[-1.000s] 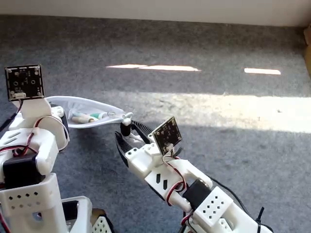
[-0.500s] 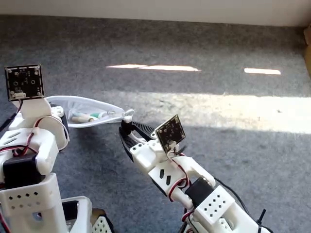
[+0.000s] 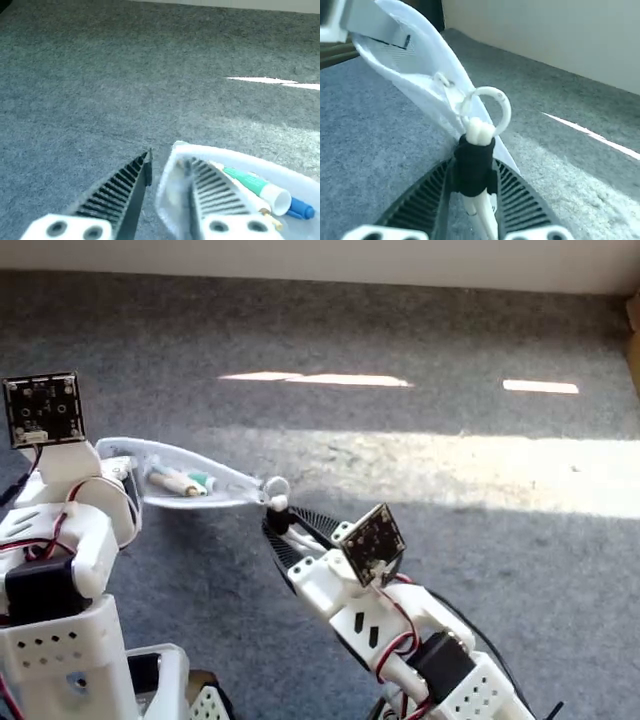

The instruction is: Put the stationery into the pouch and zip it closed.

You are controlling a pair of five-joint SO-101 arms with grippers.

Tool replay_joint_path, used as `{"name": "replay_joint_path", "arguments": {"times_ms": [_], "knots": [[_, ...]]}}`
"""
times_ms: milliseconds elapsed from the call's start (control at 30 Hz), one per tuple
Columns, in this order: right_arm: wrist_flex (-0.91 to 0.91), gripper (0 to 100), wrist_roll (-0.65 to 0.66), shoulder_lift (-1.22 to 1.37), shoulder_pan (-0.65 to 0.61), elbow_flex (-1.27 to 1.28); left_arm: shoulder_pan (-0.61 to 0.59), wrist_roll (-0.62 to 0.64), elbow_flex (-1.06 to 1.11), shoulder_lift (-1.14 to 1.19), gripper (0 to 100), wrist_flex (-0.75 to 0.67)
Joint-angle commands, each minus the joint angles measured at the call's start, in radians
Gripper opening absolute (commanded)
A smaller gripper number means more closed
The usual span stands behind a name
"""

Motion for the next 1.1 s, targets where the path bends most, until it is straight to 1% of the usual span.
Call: {"name": "replay_joint_path", "arguments": {"times_ms": [0,100,200,300,400,567,667,800,900,967,1067], "knots": [[0.076,0.5,0.018,-0.022,0.005,-0.042,0.002,0.052,-0.005,0.012,19,-0.06],[0.157,0.5,0.02,-0.027,0.005,-0.044,0.094,0.02,-0.036,0.015,19,-0.112],[0.217,0.5,0.017,-0.03,0.005,-0.044,0.239,-0.009,-0.045,0.019,19,-0.161],[0.292,0.5,0.02,-0.031,0.008,-0.044,0.372,-0.029,-0.041,0.021,22,-0.224],[0.367,0.5,0.02,-0.031,0.012,-0.044,0.478,-0.029,-0.039,0.021,24,-0.287],[0.418,0.5,0.02,-0.051,0.012,-0.044,0.624,-0.034,-0.044,0.021,27,-0.307],[0.42,0.5,0.02,-0.143,0.013,-0.035,0.67,-0.081,-0.047,0.018,27,-0.304],[0.472,0.5,0.018,-0.271,0.013,-0.041,0.708,-0.106,-0.07,0.013,27,-0.304],[0.484,0.5,0.018,-0.243,0.015,-0.041,0.699,-0.104,-0.093,0.012,27,-0.302],[0.481,0.5,0.02,-0.245,0.039,-0.035,0.694,-0.104,-0.113,0.008,27,-0.299],[0.486,0.5,0.02,-0.255,0.116,-0.042,0.661,-0.103,-0.185,-0.019,27,-0.212]]}}
